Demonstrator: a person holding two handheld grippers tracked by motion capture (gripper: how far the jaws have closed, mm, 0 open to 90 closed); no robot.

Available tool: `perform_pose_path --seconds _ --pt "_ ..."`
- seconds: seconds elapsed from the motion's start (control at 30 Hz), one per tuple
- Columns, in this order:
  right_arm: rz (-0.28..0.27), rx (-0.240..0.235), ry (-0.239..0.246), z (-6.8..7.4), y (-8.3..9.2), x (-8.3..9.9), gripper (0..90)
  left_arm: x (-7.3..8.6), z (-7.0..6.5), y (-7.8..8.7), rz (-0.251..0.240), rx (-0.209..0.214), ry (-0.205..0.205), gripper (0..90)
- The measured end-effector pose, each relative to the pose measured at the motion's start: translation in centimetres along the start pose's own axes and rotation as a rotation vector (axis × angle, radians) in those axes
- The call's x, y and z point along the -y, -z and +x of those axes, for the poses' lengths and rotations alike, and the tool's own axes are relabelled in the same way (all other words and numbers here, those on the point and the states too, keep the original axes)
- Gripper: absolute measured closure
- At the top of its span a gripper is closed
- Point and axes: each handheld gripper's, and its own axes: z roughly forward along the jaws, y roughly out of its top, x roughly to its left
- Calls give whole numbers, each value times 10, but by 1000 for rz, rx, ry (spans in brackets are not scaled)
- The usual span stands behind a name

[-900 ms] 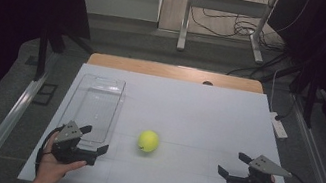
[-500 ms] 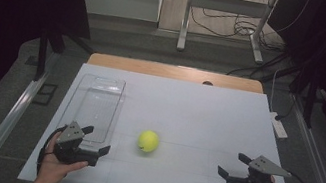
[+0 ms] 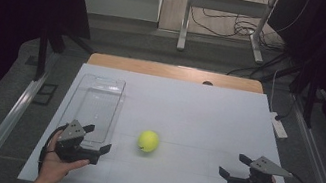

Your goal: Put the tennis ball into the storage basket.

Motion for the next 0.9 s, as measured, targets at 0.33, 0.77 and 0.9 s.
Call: perform_pose_path --seconds 0.33,0.77,0.9 --pt "4 -3 -7 0 0 1 88 0 0 2 -11 -14 3 86" --pt "2 1 -9 2 2 1 87 -2 -2 3 -12 -5 -6 87" --pt "3 -1 -12 1 2 1 87 -2 -2 3 -10 -5 -3 86"
